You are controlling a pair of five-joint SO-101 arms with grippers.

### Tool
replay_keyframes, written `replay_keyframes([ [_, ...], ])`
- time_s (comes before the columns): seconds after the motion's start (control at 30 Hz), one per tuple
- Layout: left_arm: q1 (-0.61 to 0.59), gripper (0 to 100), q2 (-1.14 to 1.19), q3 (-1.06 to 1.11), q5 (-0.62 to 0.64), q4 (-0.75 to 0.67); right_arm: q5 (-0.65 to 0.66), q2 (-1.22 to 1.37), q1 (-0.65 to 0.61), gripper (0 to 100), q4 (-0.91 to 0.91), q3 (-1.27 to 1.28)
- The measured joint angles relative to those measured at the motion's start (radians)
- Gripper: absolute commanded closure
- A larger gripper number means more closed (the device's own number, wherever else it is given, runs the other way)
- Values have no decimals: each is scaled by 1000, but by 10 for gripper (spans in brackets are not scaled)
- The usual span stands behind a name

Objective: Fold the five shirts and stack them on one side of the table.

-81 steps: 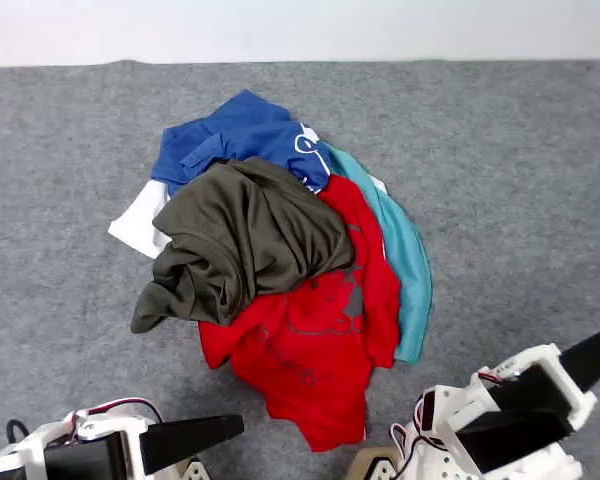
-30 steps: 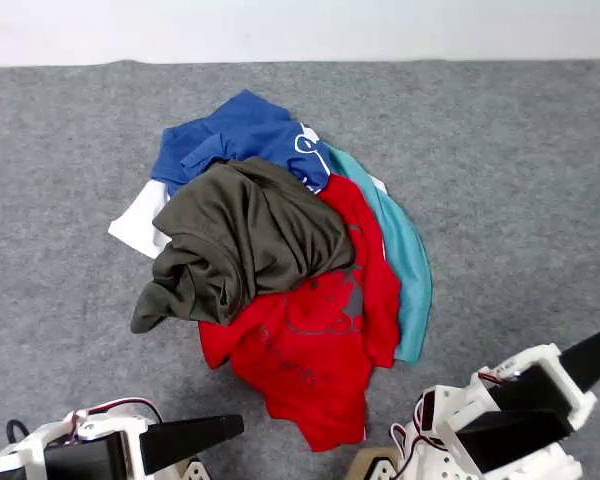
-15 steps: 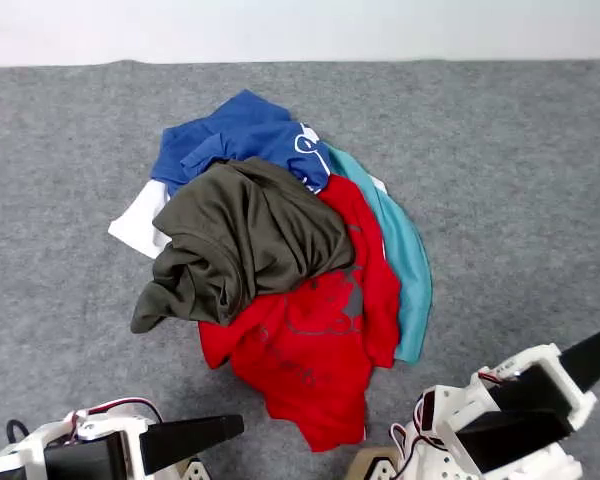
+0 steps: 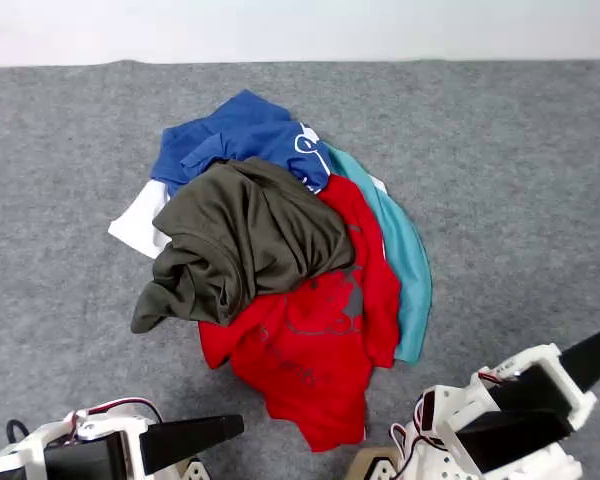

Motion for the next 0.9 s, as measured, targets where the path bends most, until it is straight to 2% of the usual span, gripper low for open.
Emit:
replay_keyframes([
  [0.13, 0, 16, 0, 0, 0, 3, 0, 0, 0, 141, 0, 0],
  [0.2, 0, 16, 0, 0, 0, 54, 0, 0, 0, 141, 0, 0],
  [0.9, 0, 16, 0, 0, 0, 876, 0, 0, 0, 141, 0, 0],
])
